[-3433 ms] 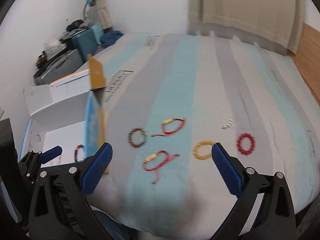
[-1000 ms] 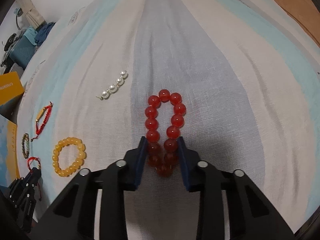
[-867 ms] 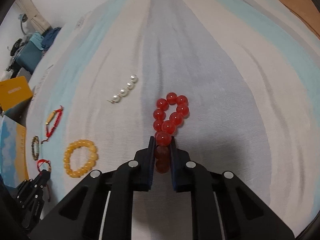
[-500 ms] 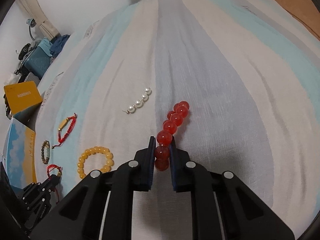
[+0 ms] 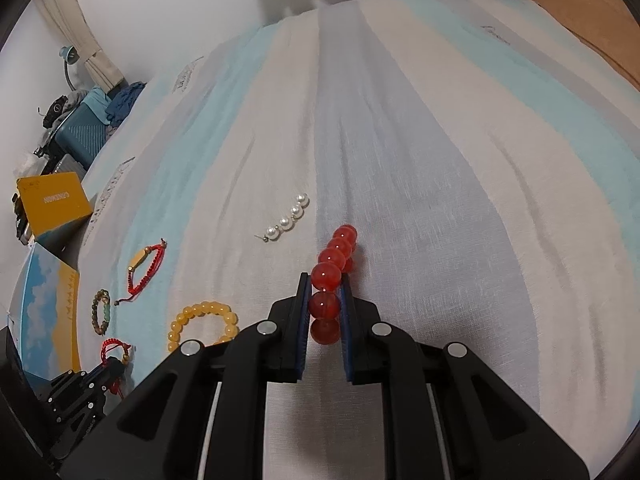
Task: Organize jewelry
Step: 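Carry the red cord and red bead bracelets over the white box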
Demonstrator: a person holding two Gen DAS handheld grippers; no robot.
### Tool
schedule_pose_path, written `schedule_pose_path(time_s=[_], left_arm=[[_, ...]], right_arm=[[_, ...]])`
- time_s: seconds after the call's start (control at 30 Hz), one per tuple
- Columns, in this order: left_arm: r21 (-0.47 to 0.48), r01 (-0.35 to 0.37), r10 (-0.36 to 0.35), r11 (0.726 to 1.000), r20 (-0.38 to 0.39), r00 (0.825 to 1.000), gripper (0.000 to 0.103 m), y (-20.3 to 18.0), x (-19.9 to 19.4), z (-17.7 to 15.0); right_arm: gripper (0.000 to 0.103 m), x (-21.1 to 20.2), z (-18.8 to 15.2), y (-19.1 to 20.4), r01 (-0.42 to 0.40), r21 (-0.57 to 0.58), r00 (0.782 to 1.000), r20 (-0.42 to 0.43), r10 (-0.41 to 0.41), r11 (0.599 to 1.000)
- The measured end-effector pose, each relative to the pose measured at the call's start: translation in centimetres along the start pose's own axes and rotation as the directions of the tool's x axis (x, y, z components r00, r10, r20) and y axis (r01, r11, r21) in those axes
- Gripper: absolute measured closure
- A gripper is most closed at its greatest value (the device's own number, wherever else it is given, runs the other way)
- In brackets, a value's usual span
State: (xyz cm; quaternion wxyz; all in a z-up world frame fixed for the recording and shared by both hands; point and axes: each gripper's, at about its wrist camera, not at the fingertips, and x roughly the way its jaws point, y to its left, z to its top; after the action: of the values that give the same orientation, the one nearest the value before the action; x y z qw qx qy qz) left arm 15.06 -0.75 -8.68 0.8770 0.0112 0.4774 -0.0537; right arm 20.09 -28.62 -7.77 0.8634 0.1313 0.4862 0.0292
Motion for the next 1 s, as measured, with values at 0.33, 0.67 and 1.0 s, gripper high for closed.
schedule_pose_path(time_s=[0.33,0.67,1.0], left_arm=[[0.010,-0.013,0.012,1.000,0.009,1.000,0.099,-0.1,-1.7,0.4],[0.006,0.010,-0.010,1.000,-0.031,0.999,0.099,0.0,-3.2,0.8],[0.046,-0.009,0.009,0.999,-0.007,1.000,0.099,-0.3,-6.6,1.5]], right_arm=[[0.090,-1.2,-0.2,0.7,-0.011,-0.004,1.000,0.012,0.011,1.000],[0.090,-3.6,-0.7,2.2,-0.020,0.005,1.000,0.005,0.020,1.000],[0.091,-7.8,-0.5,4.8,-0.004,-0.031,0.999,0.038,0.005,1.000]])
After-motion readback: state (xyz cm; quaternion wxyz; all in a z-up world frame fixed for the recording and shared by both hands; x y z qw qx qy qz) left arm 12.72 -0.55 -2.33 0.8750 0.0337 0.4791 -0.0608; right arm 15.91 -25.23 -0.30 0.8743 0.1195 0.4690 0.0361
